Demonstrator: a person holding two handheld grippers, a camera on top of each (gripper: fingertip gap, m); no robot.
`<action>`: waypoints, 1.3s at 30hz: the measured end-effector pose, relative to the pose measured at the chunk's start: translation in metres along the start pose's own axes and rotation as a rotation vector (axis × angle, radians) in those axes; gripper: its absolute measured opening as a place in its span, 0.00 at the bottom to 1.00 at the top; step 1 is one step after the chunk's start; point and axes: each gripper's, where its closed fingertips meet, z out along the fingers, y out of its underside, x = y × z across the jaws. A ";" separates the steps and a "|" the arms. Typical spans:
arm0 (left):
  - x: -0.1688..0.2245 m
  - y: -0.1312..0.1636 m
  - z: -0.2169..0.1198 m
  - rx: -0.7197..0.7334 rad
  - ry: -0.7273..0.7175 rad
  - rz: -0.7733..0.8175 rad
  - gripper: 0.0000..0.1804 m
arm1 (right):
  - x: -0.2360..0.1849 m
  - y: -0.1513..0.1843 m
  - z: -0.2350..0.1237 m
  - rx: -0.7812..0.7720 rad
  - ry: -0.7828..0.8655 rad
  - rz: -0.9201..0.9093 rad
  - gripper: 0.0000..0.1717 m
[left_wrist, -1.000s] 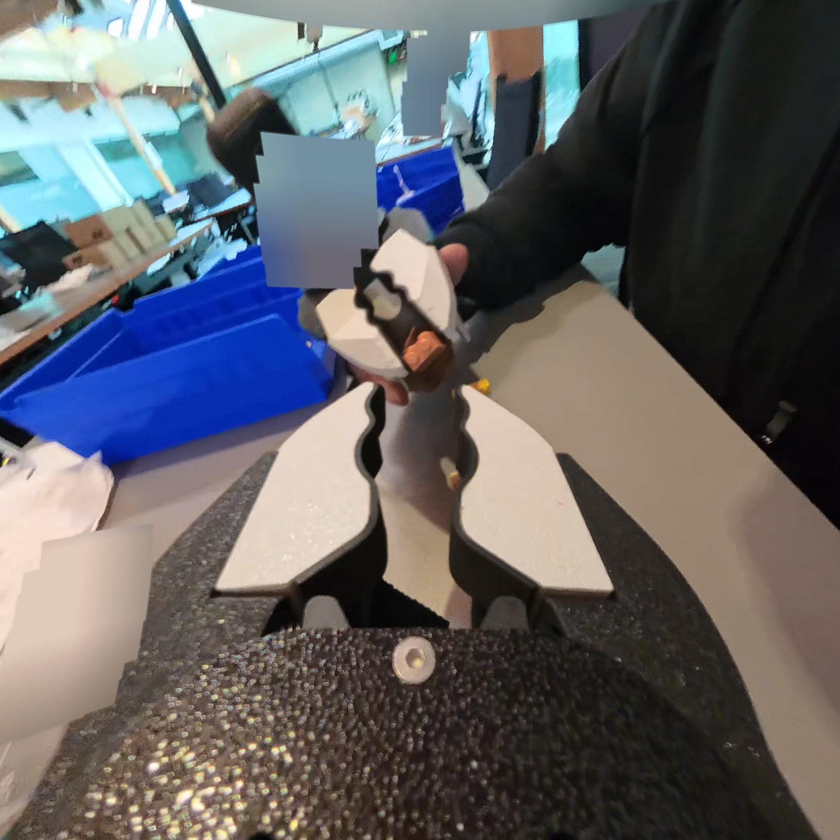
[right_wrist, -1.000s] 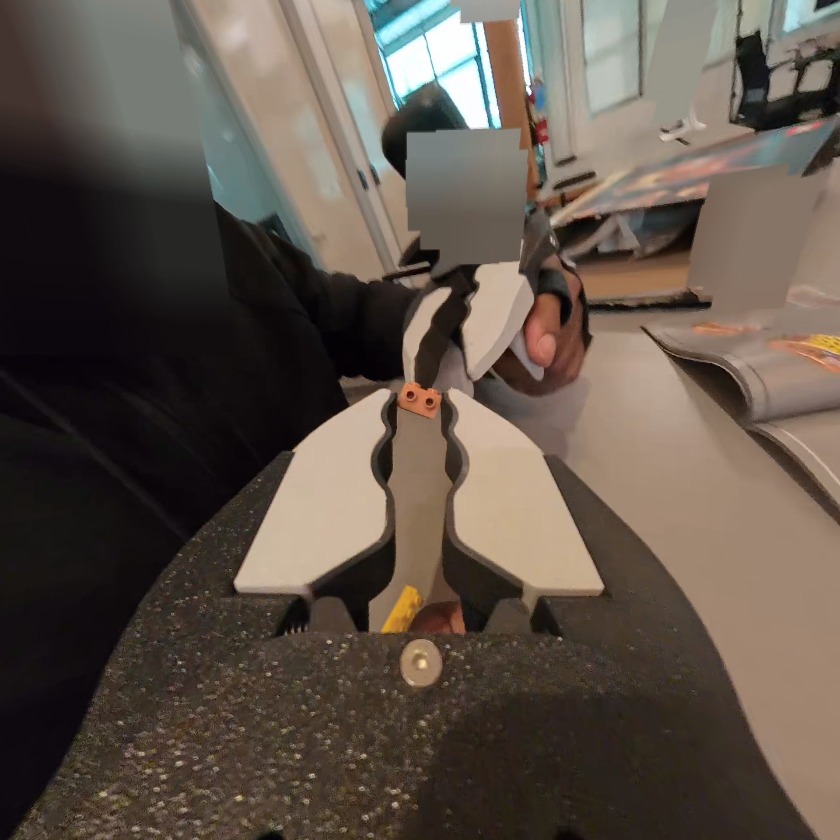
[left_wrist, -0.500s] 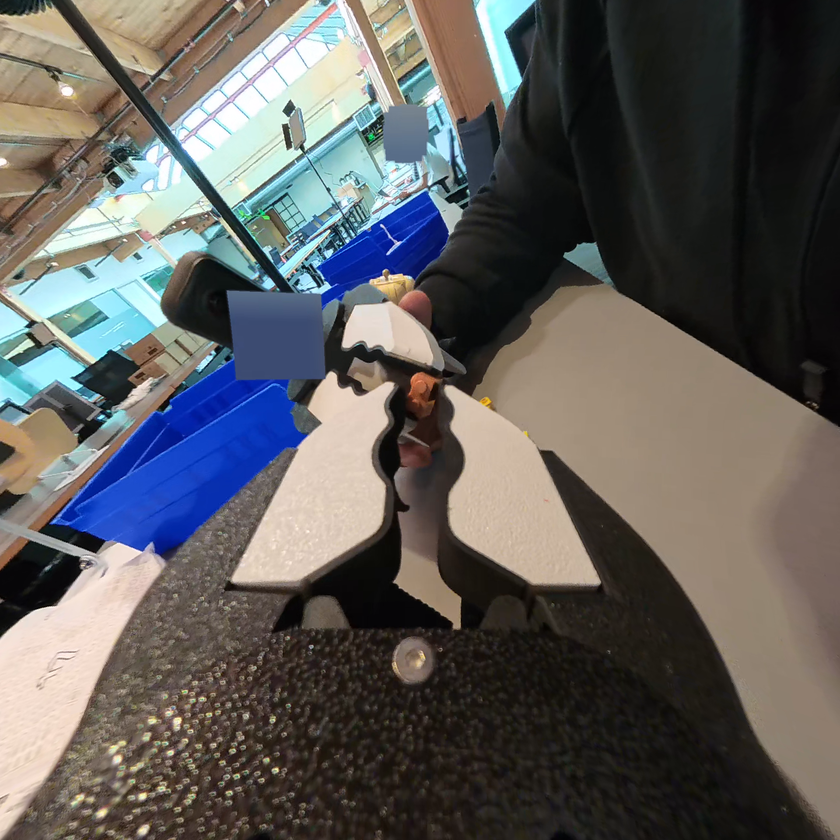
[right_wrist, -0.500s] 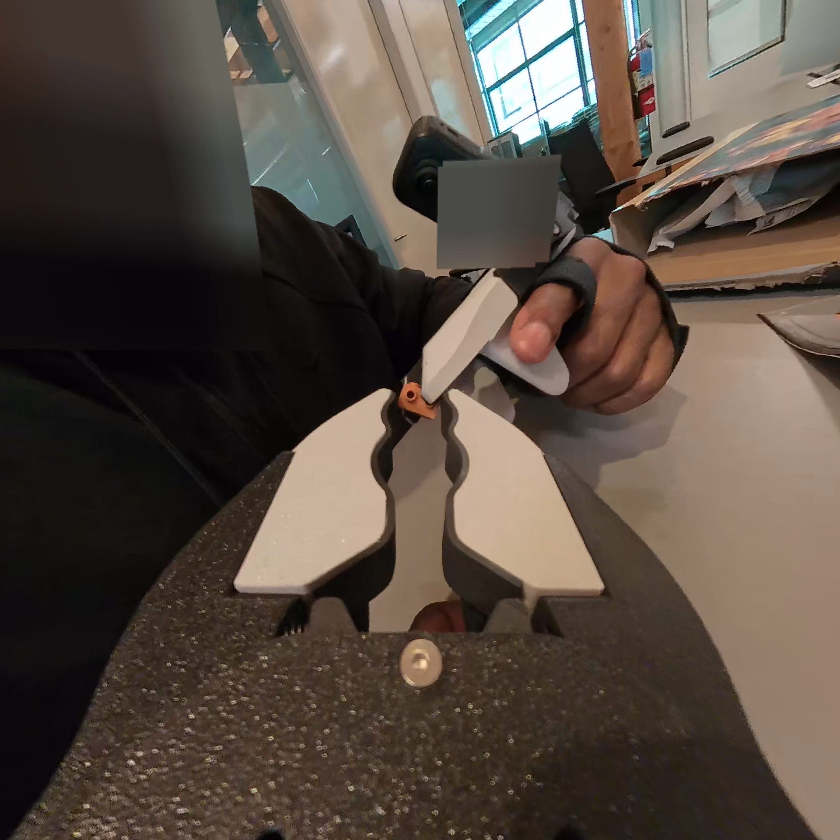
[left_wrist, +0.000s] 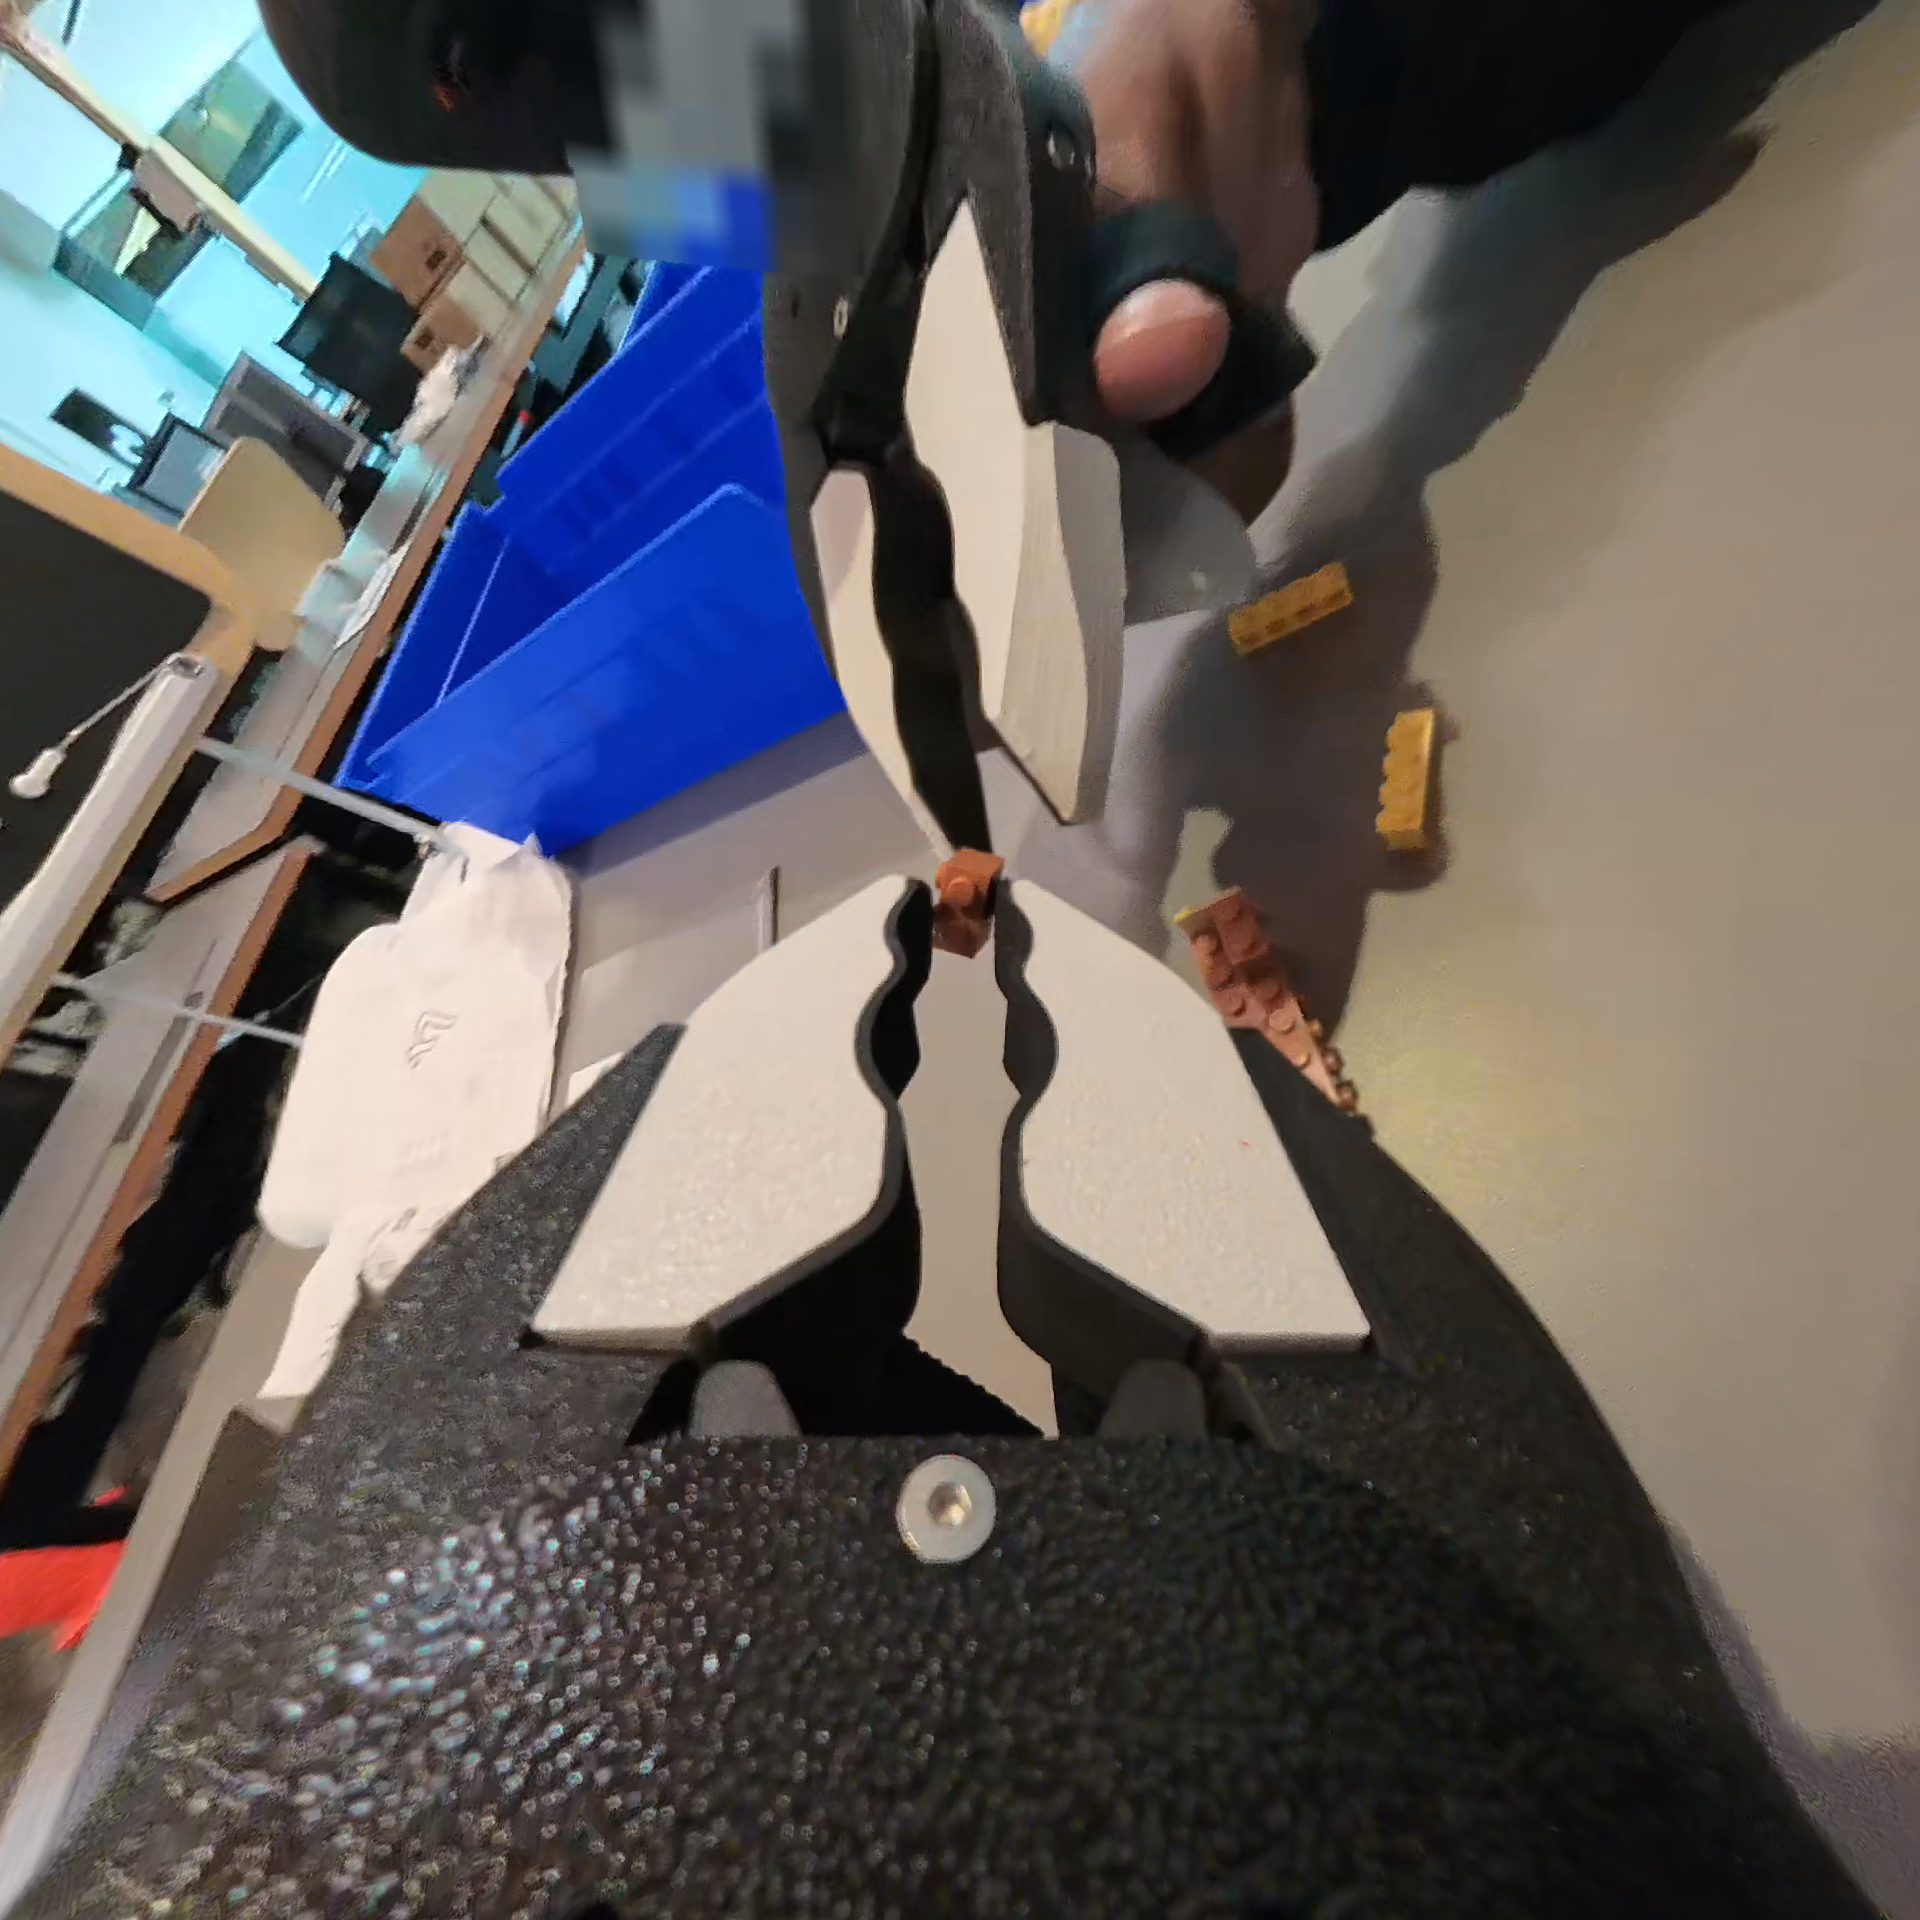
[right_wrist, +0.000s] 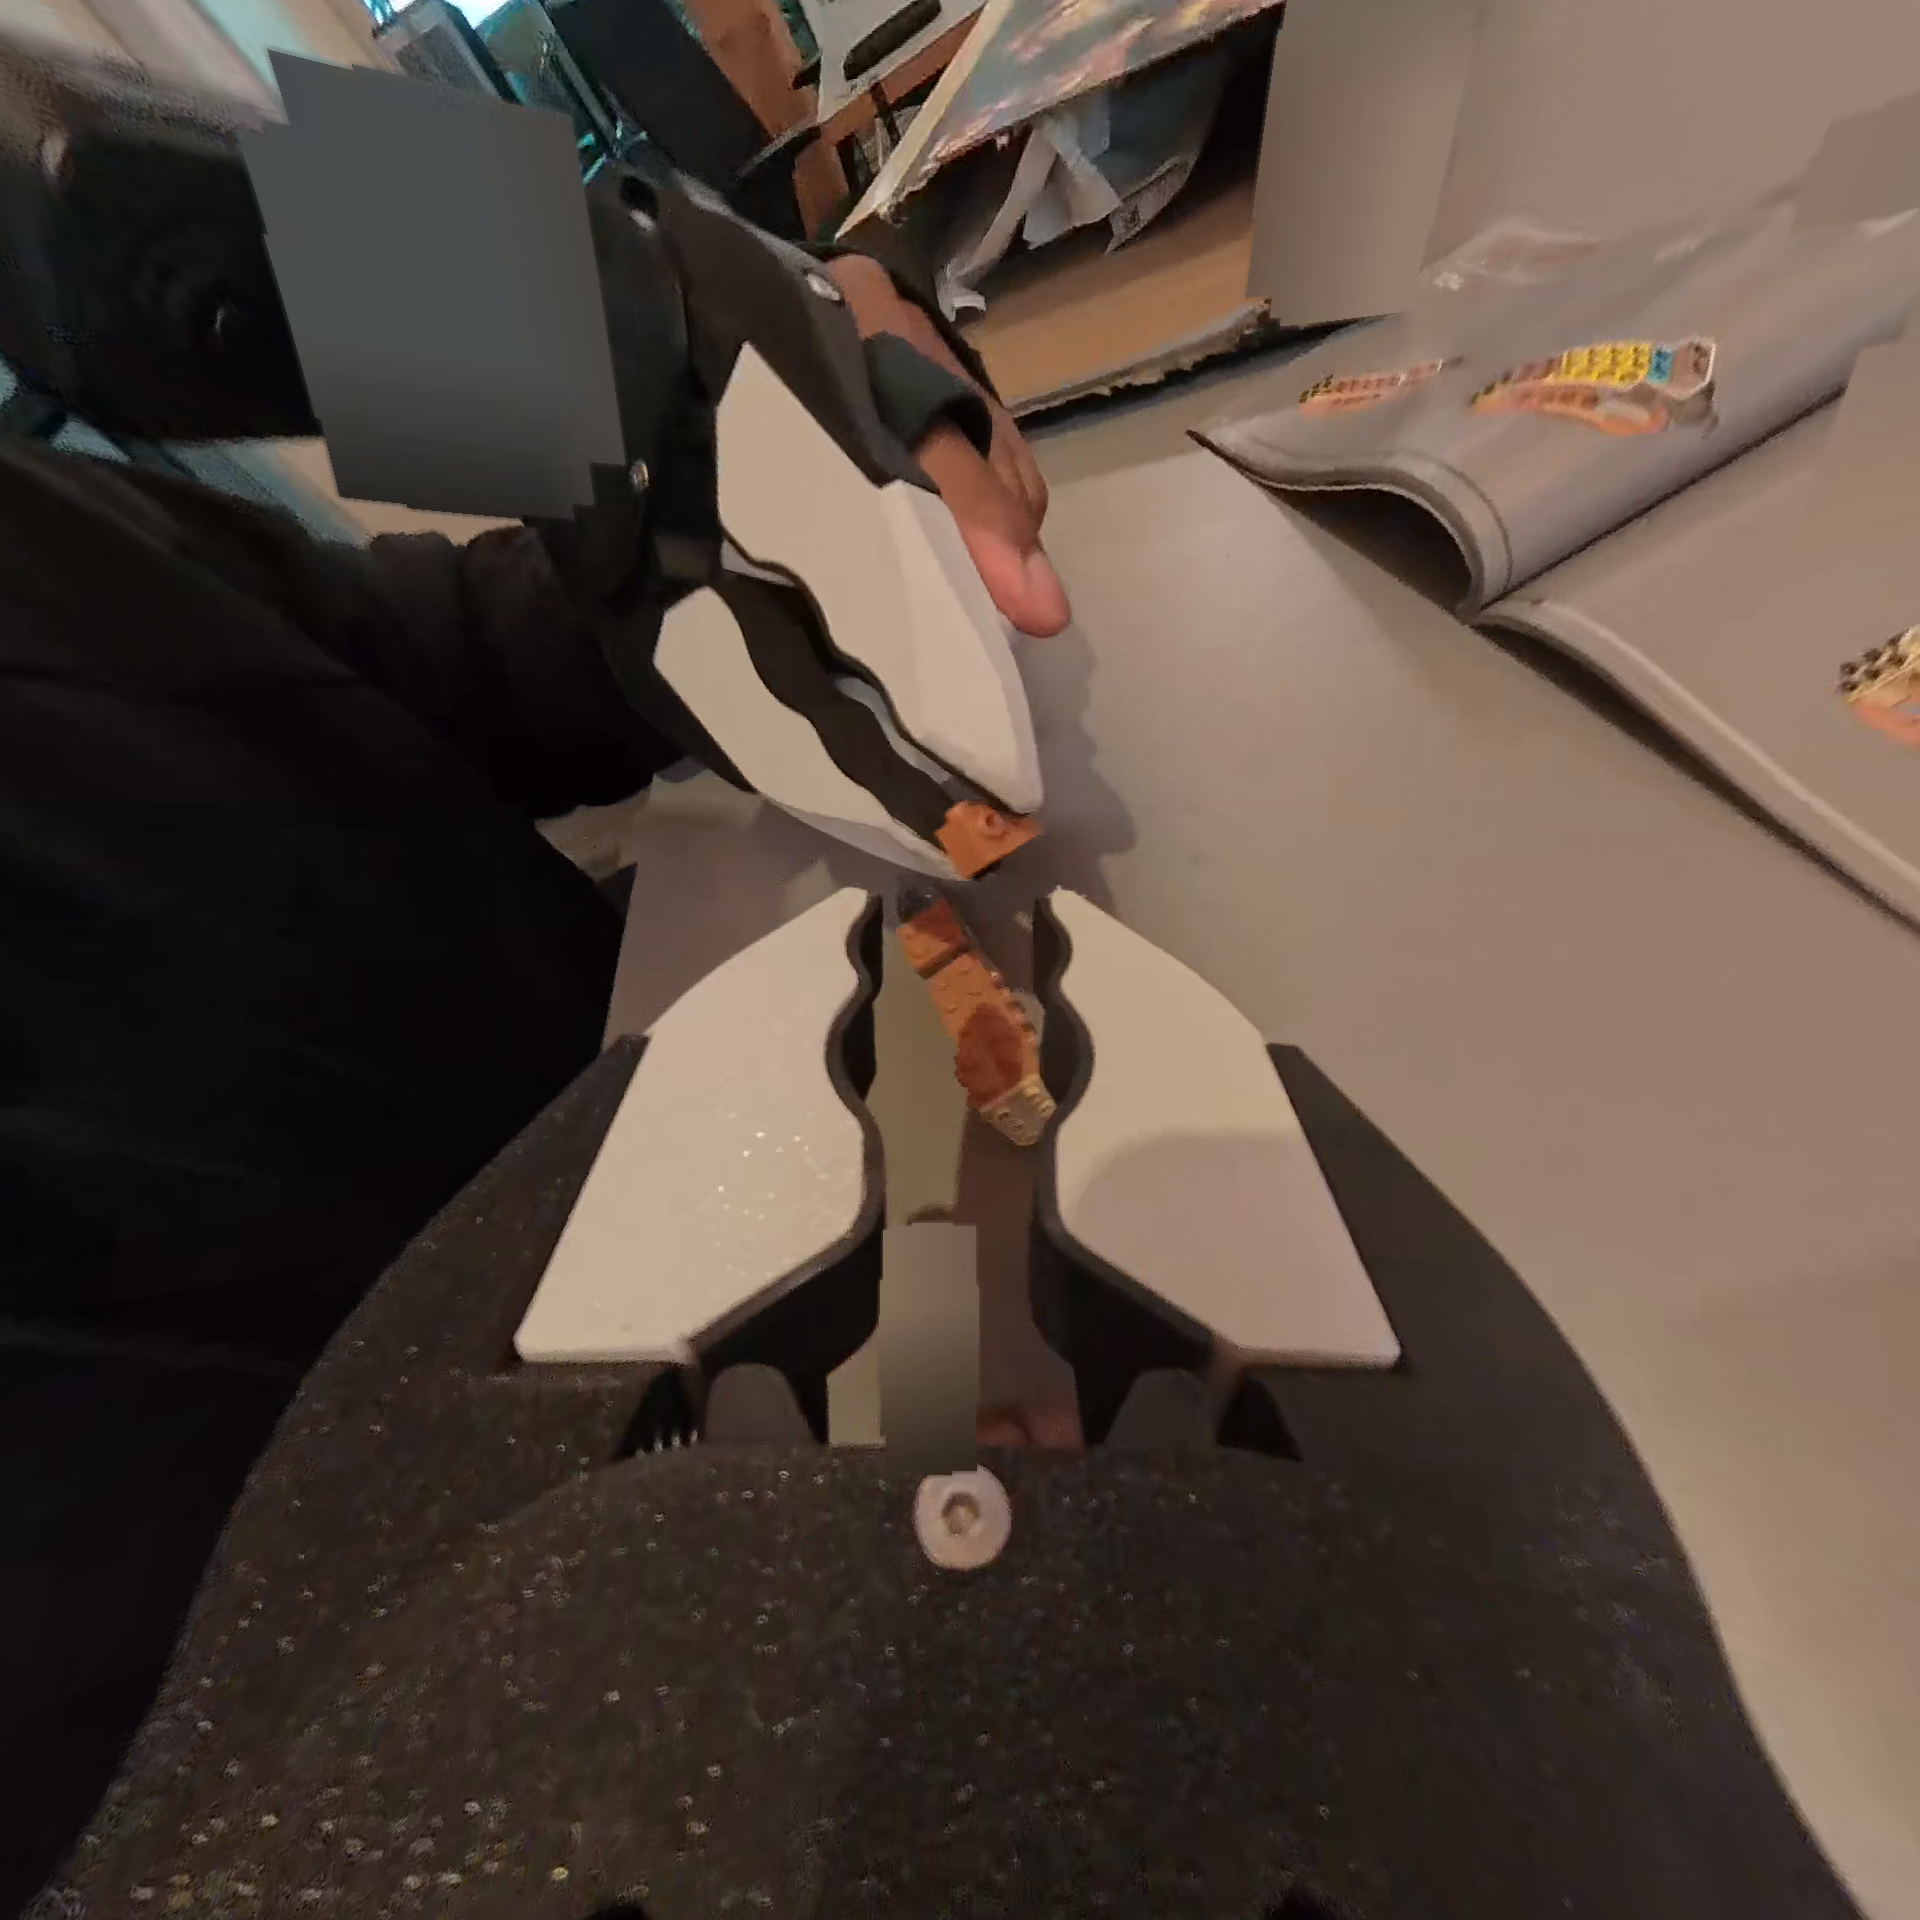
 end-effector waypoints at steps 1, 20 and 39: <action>0.000 0.002 0.001 -0.027 -0.013 0.015 0.06 | -0.001 0.000 0.001 0.003 0.005 0.033 0.16; 0.017 0.000 0.009 -0.055 -0.020 0.153 0.06 | -0.001 0.006 0.004 0.007 -0.071 0.240 0.09; 0.017 -0.004 0.005 -0.032 -0.037 0.193 0.06 | -0.007 0.009 0.007 0.007 -0.148 0.233 0.08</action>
